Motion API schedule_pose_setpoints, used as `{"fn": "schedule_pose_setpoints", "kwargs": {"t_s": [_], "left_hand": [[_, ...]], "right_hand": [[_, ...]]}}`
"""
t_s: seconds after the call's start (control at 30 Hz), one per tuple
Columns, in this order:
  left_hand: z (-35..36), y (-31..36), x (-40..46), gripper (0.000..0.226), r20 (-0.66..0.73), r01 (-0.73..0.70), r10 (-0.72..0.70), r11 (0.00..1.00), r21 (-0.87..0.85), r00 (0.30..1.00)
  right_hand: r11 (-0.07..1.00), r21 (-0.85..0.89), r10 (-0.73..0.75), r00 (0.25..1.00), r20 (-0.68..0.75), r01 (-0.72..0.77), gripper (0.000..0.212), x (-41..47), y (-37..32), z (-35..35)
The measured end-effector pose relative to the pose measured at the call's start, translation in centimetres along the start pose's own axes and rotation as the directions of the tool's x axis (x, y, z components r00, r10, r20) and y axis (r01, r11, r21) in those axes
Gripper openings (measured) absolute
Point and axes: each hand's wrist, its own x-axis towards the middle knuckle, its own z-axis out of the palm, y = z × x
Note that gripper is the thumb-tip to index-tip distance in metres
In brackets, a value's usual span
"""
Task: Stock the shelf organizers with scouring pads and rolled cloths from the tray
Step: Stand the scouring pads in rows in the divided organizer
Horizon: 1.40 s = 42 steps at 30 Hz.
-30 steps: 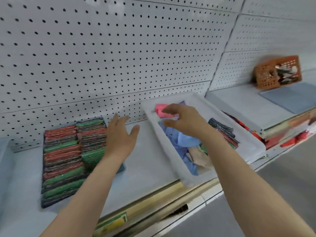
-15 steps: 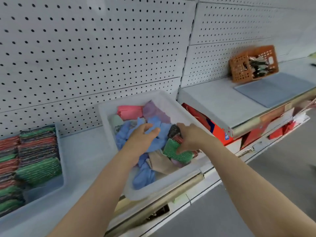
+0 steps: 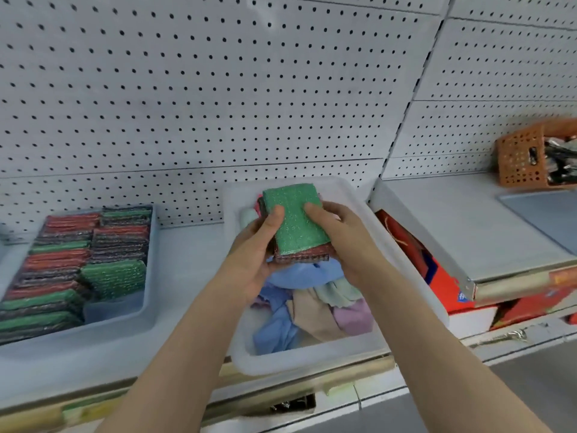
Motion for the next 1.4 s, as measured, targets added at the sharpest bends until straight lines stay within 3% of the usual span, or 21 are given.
{"fn": "schedule_pose_setpoints", "kwargs": {"t_s": [0.07,0.23,0.33,0.47,0.57,0.67,0.77,0.83,1.0,1.1,1.2,1.33,1.4], "left_hand": [[-1.1,0.8,-0.3,0.062,-0.063,-0.024,0.023,0.999,-0.027,0.998],[-4.6,2.9,-1.2,0.051,-0.173,-0.08,0.068,0.995,-0.064,0.983],[-7.6,4.3,-2.1,0.047,-0.203,-0.096,0.082,0.994,-0.06,0.976],[-12.2,6.2,-3.3,0.055,-0.206,-0.114,0.105,0.993,-0.031,0.973],[-17.1,8.0,-4.3,0.057,-0.297,-0.171,0.147,0.984,-0.056,0.944],[-21.8,9.6,-5.4,0.042,-0.345,-0.193,0.158,0.978,-0.072,0.925],[-24.7,10.3,-6.0,0.038,-0.299,-0.135,0.113,0.989,-0.056,0.948],[-25.9,10.5,-6.2,0.041,-0.229,-0.081,0.069,0.996,-0.041,0.971],[-28.8,11.6,-6.6,0.037,-0.13,-0.022,0.019,1.0,-0.019,0.991],[-30.6,12.3,-6.6,0.044,-0.137,0.019,-0.04,0.988,-0.151,0.99],[-31.8,12.6,-6.8,0.048,-0.113,0.057,-0.075,0.986,-0.159,0.991],[-33.4,12.7,-6.9,0.054,-0.08,0.096,-0.118,0.966,-0.239,0.99],[-34.0,12.8,-7.0,0.055,-0.053,0.098,-0.119,0.951,-0.292,0.992]], "right_hand": [[0.997,-0.035,-0.065,0.994,-0.093,0.062,0.054,0.0,0.1,2.6],[0.987,0.001,-0.159,0.984,0.078,0.159,0.023,-0.5,0.1,8.2],[0.984,-0.042,-0.167,0.982,0.093,0.172,0.012,-0.3,0.0,11.7],[0.995,-0.056,-0.077,0.994,0.073,0.082,0.018,0.3,0.2,16.6],[0.993,0.114,0.034,0.999,0.027,-0.037,0.014,0.4,0.0,19.8],[0.986,0.159,0.044,0.997,0.07,-0.055,0.012,-0.4,0.5,23.2],[0.987,0.13,0.072,0.982,0.174,-0.096,0.024,-1.4,0.9,27.1],[0.993,0.08,0.069,0.974,0.216,-0.088,0.02,-2.0,1.1,29.2],[0.998,-0.054,-0.004,0.98,0.197,0.015,0.029,-2.3,1.9,32.9],[0.995,0.02,0.092,0.993,0.074,-0.094,0.038,-1.5,2.4,34.1],[0.975,0.088,0.187,0.97,0.155,-0.202,0.027,-1.3,2.9,34.8],[0.942,0.189,0.25,0.956,0.156,-0.278,0.046,-1.7,3.2,35.4],[0.872,0.3,0.333,0.919,0.211,-0.385,0.043,-1.5,3.3,35.4]]}}
